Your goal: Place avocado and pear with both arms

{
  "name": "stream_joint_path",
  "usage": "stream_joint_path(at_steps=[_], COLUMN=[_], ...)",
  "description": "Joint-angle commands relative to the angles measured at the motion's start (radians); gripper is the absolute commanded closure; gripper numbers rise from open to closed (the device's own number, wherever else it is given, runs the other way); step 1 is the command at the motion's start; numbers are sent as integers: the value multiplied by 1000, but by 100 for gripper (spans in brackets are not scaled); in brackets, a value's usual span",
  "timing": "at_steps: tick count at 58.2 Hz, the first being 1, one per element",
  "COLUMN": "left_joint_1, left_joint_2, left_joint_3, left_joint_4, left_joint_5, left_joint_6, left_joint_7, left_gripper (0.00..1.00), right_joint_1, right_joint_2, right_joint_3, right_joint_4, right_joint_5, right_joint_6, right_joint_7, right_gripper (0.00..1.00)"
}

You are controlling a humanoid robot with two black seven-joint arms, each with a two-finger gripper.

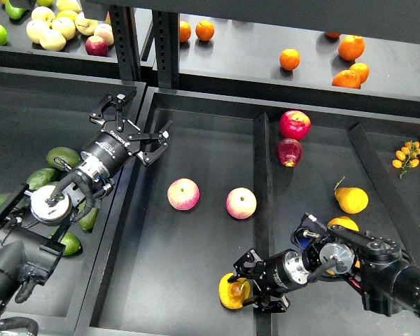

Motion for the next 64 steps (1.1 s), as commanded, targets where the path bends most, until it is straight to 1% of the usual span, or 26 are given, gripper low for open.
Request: stream_joint_path(at_steps=[1, 8, 9, 18, 37, 39, 51, 59, 64], left_joint_1=[0, 0, 0, 2, 6, 6, 6, 6, 6], left_joint_2=[0, 0, 0, 0, 0, 0, 0, 0, 0], left_joint_3=[0, -1, -1, -1, -1, -1, -1, -1, -1], left_joint_4=[-1, -1, -1, -1, -3, -3, -1, -3, -3], left_joint_5=[0, 0, 0, 0, -1, 0, 0, -1, 0], left_joint_6=[0, 0, 0, 0, 0, 0, -1, -1, -1], left_joint_7=[0, 0, 0, 0, -2, -2, -2, -2, -2], left_gripper=[1, 1, 1, 1, 1, 1, 1, 1, 1], right_joint_1=[-7, -8, -8, -8, 4, 7, 38, 93, 131], right_joint_2=[-25, -48, -56, -82, -140, -157, -183, -194, -258], right_joint_3=[8, 8, 8, 8, 8, 8, 15, 28, 12], right_joint_4=[35, 67, 81, 115, 143, 143, 133, 133, 136], right_joint_5=[16, 30, 36, 67, 121, 140, 222, 274, 332], right_joint_6=[0, 0, 0, 0, 0, 0, 0, 0, 0], right_joint_7=[0, 0, 0, 0, 0, 0, 0, 0, 0], right_gripper=[60, 68, 71, 80, 93, 97, 98, 98, 97])
